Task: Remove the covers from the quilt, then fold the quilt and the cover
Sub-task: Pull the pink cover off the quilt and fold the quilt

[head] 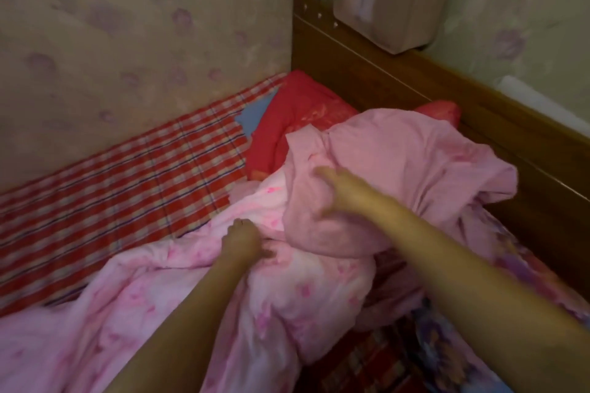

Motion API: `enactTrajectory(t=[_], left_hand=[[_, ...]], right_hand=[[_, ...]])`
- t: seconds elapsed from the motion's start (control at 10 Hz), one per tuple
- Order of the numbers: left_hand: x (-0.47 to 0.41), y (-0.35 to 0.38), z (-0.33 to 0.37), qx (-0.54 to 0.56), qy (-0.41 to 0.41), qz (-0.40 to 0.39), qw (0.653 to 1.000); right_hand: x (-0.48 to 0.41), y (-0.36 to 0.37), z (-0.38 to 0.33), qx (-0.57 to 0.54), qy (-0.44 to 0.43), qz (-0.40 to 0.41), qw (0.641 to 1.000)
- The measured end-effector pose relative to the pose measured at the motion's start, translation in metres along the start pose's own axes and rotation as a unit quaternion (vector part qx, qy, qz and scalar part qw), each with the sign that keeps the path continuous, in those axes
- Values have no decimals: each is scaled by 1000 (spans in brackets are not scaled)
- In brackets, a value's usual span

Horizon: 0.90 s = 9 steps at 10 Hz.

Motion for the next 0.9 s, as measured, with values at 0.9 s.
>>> enactTrajectory(t=[0.9], left_hand=[[-148,-76,70,210,196,-201,936]], right_hand=[[-52,-57,128,0,241,317,917]])
Point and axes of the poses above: each hand's wrist, its own x-axis away from the middle knuckle, its own y-axis out of the palm, z = x × y, the point moved 3 cm from there along -x, towards the middle knuckle, and after that the axes turned 6 degrees about -z, right-handed, at the moved point
